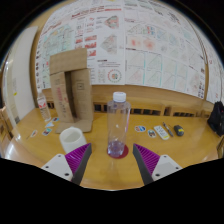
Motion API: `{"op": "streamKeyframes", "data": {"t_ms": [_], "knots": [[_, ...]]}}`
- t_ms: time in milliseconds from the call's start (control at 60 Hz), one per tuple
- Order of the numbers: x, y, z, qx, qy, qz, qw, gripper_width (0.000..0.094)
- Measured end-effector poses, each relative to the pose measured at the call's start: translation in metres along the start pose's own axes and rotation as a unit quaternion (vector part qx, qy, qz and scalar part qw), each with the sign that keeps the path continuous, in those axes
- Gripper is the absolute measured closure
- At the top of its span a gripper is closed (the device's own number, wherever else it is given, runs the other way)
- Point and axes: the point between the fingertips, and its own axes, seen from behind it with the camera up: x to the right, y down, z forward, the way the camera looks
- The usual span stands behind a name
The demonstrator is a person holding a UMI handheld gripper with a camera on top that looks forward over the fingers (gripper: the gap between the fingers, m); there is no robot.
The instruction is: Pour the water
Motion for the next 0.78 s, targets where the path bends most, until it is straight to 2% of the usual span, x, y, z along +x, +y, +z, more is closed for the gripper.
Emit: {"op": "streamKeyframes", "data": {"t_ms": [433, 583, 783], "knots": [[-0.077, 0.085, -0.252, -0.01, 0.059, 0.008, 0.998, 0.0087], [-0.095, 0.1, -0.297, -0.012, 0.062, -0.001, 0.998, 0.0083], [-0.091, 0.089, -0.323, 0.012, 0.086, -0.007, 0.996, 0.0084]]}}
